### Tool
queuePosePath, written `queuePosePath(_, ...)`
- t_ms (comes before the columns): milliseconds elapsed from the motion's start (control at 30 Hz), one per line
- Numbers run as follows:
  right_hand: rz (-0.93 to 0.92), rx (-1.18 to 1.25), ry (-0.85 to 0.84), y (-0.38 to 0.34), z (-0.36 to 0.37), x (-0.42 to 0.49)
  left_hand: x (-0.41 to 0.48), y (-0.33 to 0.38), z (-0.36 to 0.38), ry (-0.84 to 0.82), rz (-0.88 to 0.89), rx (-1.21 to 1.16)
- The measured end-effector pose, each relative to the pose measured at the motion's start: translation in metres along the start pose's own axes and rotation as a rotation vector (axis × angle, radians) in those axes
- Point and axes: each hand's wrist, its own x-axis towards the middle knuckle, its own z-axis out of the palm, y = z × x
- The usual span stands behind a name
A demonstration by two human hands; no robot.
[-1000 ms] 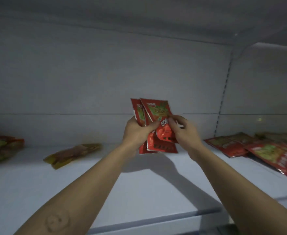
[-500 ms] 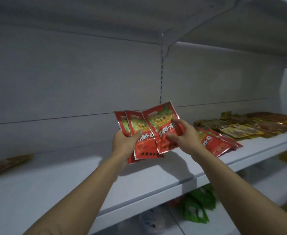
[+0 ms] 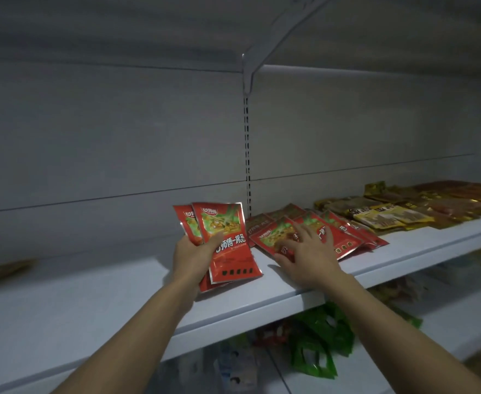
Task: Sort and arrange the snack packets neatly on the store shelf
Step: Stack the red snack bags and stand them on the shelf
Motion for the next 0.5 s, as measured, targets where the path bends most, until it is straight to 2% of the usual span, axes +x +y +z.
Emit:
queuePosePath(67,-0.010,0.053,-0.064,0.002,0.006,-0.007,-0.001,-0.002,0.004,-0.005,-0.006,-0.008)
queuePosePath(500,-0.012,0.095,-0.057,0.012,0.017,-0.011,-0.012,-0.019,0.019,0.003,0.049,0.004)
